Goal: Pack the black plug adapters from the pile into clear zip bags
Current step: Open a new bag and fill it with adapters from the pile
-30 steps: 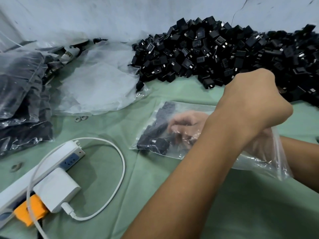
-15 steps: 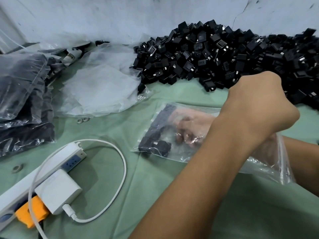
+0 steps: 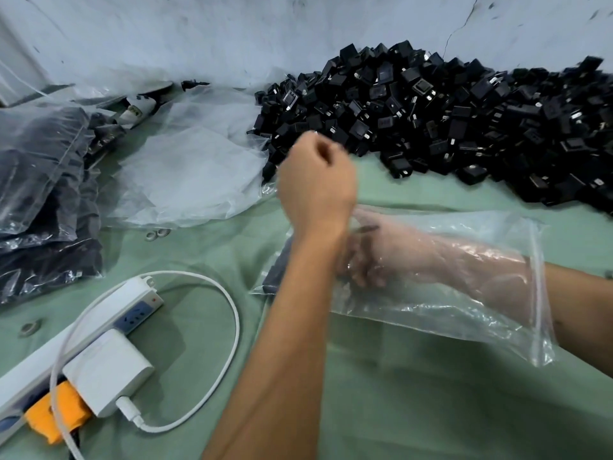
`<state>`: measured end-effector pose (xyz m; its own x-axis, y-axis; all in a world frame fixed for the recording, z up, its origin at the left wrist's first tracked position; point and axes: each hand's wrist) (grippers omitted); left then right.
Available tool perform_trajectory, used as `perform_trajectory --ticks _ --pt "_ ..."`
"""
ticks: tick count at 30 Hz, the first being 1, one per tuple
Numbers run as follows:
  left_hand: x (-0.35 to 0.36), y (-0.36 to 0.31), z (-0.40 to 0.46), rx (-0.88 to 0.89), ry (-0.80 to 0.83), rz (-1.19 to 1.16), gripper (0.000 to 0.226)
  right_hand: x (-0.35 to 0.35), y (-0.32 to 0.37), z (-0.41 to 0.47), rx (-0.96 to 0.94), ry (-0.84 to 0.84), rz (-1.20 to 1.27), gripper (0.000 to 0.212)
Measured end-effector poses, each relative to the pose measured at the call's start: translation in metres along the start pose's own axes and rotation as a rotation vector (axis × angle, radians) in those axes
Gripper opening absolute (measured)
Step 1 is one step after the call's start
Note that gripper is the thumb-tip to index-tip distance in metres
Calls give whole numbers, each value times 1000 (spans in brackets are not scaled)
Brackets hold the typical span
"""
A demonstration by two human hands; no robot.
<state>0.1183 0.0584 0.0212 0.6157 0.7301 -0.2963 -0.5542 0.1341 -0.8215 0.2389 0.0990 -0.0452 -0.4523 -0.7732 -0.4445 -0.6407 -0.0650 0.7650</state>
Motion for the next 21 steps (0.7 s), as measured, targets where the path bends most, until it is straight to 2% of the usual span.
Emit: perform_trajectory --ticks 2,6,8,11,14,18,21 --pt "-13 28 10 -170 -150 -61 15 0 7 -8 23 27 112 35" --pt "-29 59 25 -459 -346 -466 23 3 12 -7 37 67 172 50" --pt "-30 64 25 -481 -293 -484 24 3 13 -7 45 89 191 47" --pt "-27 71 21 -463 -115 -391 25 1 10 -4 117 80 199 35" --pt "-23 76 17 -433 18 -298 29 2 7 -2 186 77 148 37" --pt "-20 77 13 -394 57 -232 32 6 13 -7 144 71 74 34" --pt "-20 77 10 -400 78 -226 32 8 15 -3 46 39 159 24"
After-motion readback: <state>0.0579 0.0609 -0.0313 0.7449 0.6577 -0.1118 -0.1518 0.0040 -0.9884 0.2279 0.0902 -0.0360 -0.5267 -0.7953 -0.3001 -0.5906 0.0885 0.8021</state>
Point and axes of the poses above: each hand's wrist, its own z-axis towards the middle knuckle, its own x-axis out of the palm, y = z × x, and after that the axes turned 14 degrees about x, right-handed
